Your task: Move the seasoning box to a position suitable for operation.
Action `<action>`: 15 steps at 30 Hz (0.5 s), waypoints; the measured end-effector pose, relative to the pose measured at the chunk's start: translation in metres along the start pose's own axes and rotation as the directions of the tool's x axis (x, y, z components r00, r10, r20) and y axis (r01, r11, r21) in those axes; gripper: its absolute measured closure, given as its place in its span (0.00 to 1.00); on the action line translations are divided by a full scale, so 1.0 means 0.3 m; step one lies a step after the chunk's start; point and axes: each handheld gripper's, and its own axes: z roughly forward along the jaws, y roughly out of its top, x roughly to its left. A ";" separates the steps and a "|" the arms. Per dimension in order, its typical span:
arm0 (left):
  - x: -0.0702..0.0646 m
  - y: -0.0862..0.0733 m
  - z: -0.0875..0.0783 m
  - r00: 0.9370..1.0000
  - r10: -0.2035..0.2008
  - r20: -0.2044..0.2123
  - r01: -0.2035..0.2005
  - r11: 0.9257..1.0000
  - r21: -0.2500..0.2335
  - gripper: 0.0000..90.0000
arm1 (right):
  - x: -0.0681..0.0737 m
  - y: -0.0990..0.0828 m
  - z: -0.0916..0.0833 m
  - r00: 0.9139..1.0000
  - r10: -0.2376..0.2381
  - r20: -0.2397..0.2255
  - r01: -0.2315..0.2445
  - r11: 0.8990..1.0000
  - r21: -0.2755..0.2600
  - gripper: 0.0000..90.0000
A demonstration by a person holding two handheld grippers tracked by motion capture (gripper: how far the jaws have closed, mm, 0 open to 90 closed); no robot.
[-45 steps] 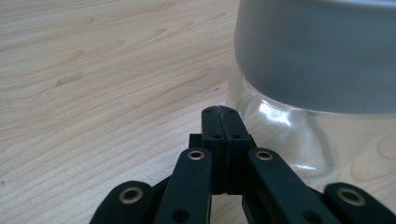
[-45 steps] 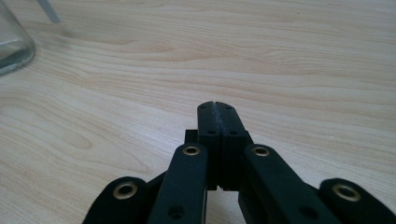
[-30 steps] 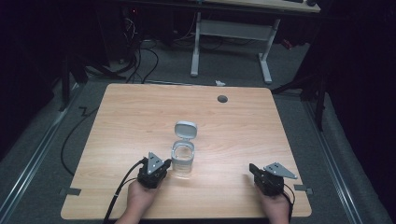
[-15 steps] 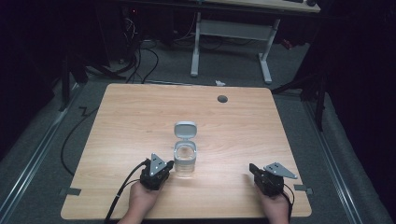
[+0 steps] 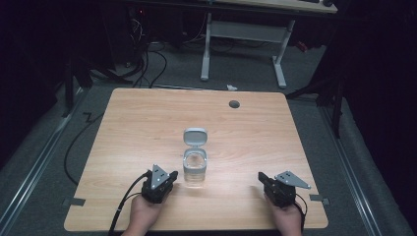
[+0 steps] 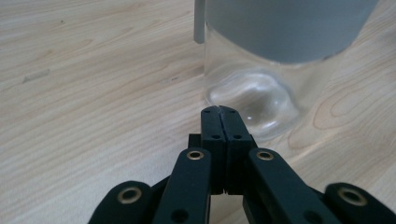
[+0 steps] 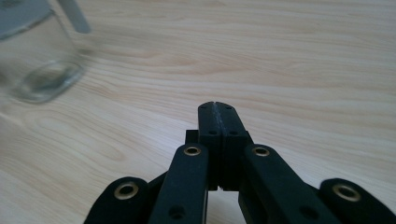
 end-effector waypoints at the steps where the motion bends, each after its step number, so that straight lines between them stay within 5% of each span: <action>1: 0.000 -0.004 -0.006 1.000 -0.008 0.000 0.008 1.000 0.007 0.99 | 0.013 0.008 0.004 1.000 -0.004 -0.010 0.004 1.000 -0.007 1.00; 15: -0.068 -0.032 -0.034 0.995 -0.001 0.095 -0.003 0.999 0.040 1.00 | 0.133 0.144 0.157 0.996 -0.054 -0.065 0.055 0.998 0.005 1.00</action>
